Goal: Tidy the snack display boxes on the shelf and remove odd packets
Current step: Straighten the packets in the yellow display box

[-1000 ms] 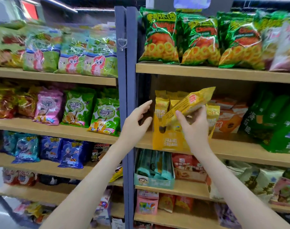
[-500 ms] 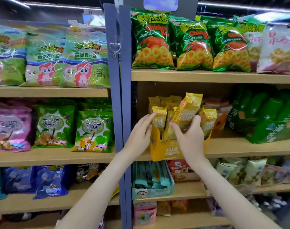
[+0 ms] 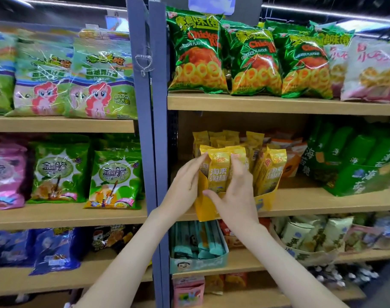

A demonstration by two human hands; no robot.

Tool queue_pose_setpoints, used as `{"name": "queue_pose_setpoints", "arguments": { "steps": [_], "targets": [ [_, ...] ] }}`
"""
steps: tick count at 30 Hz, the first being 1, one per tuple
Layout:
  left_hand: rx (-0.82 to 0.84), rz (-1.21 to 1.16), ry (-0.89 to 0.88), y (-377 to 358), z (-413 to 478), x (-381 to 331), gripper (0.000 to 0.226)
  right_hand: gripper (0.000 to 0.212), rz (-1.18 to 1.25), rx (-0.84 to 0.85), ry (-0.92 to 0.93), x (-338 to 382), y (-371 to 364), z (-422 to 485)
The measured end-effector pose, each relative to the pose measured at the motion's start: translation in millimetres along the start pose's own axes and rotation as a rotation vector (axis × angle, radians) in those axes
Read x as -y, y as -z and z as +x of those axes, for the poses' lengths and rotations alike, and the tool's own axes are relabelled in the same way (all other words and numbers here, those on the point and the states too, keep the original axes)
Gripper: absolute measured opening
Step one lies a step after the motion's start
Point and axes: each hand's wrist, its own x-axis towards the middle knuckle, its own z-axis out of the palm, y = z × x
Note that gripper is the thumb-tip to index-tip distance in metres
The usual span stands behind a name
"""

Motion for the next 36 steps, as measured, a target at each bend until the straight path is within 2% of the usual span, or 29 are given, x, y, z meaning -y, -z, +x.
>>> {"name": "queue_pose_setpoints", "arguments": {
  "steps": [2,4,7,10,14,19,21,23,27,30,34,36],
  "targets": [
    [0.0,0.026,0.008,-1,2,4,0.056,0.093,-0.157,-0.149,0.232,-2,3,5],
    [0.025,0.072,0.021,-3,3,3,0.059,0.082,-0.295,-0.154,0.318,-6,3,12],
    [0.049,0.117,0.019,-6,2,-4,0.057,0.071,-0.375,-0.055,0.28,-11,-3,18],
    [-0.006,0.042,-0.03,-8,2,-7,0.053,0.07,-0.325,-0.04,0.239,-20,-9,16],
    [-0.157,0.006,0.137,-8,14,-5,0.048,0.07,-0.315,-0.087,0.28,-29,-15,9],
    [-0.055,0.121,0.194,-3,28,-5,0.041,0.067,-0.313,-0.133,0.352,-31,-21,9],
    [-0.072,0.156,0.191,-2,31,-8,0.036,0.065,-0.313,-0.144,0.371,-31,-23,10],
    [-0.167,0.11,0.155,-1,32,-15,0.032,0.065,-0.315,-0.152,0.382,-32,-25,10],
    [-0.472,-0.179,0.032,6,32,-43,0.024,0.067,-0.318,-0.151,0.389,-33,-24,13],
    [-0.594,-0.385,-0.109,12,23,-62,0.02,0.068,-0.322,-0.152,0.39,-33,-23,14],
    [-0.731,-0.443,-0.273,26,-2,-80,0.019,0.07,-0.383,-0.155,0.388,-32,-21,14],
    [-0.746,-0.417,-0.259,36,-16,-84,0.018,0.07,-0.428,-0.138,0.395,-31,-19,11]
  ]
}}
